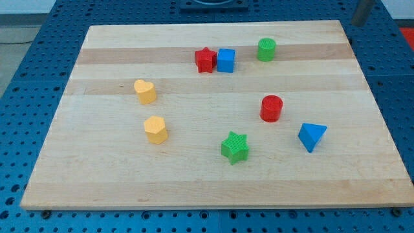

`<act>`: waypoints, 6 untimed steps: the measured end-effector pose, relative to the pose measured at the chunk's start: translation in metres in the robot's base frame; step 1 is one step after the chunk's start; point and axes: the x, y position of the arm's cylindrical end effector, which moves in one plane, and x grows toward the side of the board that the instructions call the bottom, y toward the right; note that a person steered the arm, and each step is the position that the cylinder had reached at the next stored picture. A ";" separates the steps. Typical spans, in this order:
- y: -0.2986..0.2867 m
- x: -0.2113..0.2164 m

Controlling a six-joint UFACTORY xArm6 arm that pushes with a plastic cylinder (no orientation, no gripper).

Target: Move your arm towards the left

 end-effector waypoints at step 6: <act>0.002 0.014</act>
